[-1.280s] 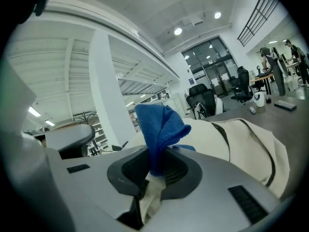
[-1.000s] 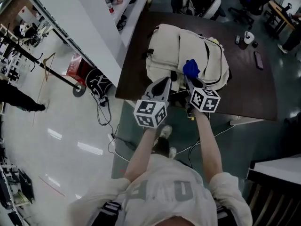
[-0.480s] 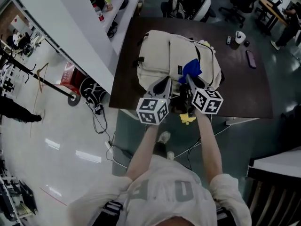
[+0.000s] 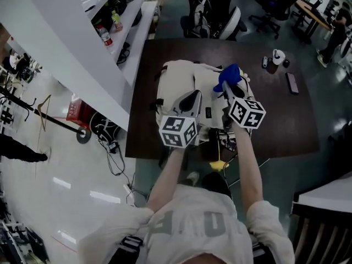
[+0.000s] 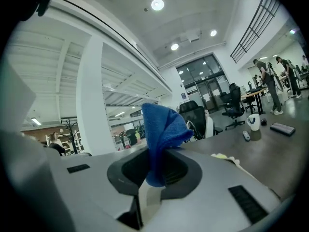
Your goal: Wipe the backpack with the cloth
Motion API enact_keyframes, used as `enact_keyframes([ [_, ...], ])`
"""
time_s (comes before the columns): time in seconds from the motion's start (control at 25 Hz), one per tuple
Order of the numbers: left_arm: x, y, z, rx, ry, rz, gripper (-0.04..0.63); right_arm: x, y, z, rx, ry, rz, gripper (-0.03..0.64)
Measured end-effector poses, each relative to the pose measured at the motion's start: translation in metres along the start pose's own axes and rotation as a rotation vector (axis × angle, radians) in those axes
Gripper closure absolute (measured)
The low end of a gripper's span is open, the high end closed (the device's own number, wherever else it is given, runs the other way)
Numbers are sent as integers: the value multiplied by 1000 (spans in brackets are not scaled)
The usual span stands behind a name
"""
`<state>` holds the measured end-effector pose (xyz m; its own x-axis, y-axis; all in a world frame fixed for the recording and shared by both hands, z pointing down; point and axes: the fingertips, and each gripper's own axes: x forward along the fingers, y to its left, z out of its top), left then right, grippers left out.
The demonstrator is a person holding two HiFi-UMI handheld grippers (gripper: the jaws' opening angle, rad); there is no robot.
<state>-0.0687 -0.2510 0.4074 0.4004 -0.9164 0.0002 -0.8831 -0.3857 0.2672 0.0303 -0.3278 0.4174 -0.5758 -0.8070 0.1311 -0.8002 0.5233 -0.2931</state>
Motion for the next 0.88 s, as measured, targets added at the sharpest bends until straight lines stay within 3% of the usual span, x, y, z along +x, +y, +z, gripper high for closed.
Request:
enact_keyframes([
  [0.36, 70, 22, -4, -30, 18, 53, 592, 84, -52, 26, -43, 49, 49, 574],
  [0.64, 104, 31, -5, 8, 26, 109, 592, 142, -71, -2, -2, 150, 114, 574],
  [0.88, 110, 44, -9, -5, 35, 135, 592, 154, -65, -30, 23, 210, 142, 574],
])
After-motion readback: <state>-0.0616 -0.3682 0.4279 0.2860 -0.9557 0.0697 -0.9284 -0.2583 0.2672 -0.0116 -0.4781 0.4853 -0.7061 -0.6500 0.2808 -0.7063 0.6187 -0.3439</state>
